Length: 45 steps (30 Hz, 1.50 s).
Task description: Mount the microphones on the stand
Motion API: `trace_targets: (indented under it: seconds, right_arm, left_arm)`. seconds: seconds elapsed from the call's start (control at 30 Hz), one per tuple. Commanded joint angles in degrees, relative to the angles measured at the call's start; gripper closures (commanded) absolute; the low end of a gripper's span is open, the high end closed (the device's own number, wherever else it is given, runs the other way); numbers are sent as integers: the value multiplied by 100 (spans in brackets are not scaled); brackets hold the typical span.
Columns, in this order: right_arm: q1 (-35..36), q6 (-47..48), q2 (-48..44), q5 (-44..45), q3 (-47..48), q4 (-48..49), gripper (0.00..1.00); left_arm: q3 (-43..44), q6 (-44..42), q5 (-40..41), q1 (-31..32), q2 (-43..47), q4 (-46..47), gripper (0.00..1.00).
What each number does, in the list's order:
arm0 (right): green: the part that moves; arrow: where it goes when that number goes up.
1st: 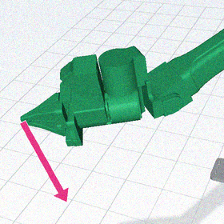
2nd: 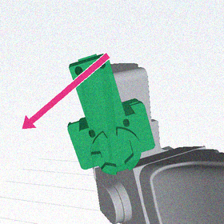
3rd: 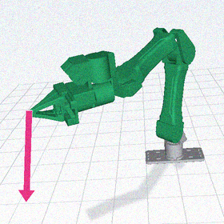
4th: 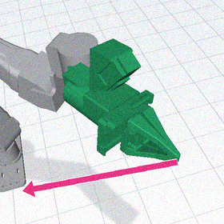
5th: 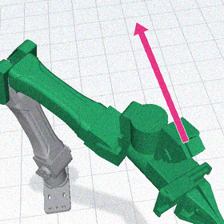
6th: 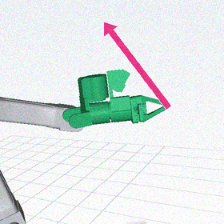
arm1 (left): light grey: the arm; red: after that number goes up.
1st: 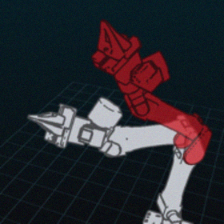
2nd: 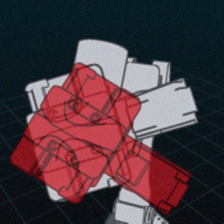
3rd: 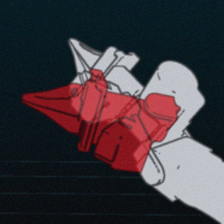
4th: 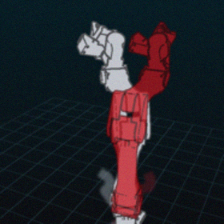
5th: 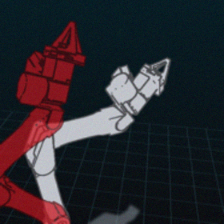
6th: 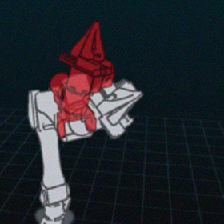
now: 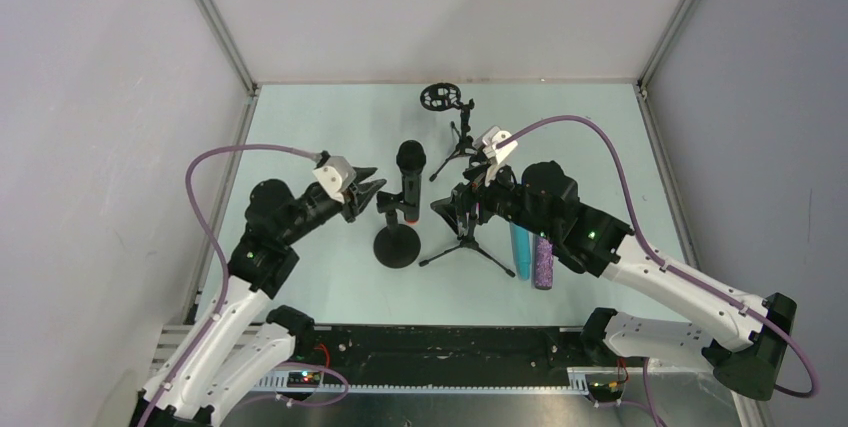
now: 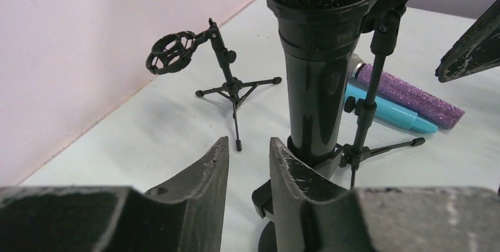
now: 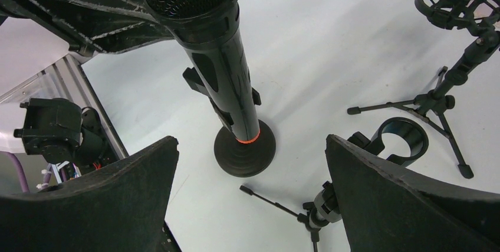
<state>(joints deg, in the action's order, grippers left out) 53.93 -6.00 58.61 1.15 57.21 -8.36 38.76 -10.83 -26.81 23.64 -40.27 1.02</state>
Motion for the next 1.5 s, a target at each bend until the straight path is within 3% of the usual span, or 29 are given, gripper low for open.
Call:
trace_targets:
  seconds: [0.0,0.1,0.43,0.73,1.17,1.47]
  right_arm:
    - [23,-46,-69,74,18,148,1]
    - [24,-36,-73,82,14,116,1]
    - [25,-17,-77,162,18,29,0]
    - [29,-12,-39,138,18,55,0]
    - [20,36,45,102,14,94,1]
    - [1,46,114,67,18,160,1]
  left_arm:
    - [-230,47,334,-69,266,241,59]
    - [-389,15,508,-113,465,241,43]
    - [-799,-196,-23,-226,733,97,21]
    - [-657,-477,-557,-252,686,-596,14]
    - [-1234,762,96,-251,882,2,1]
    - [-1853,1517,749,-222,1255,499,0]
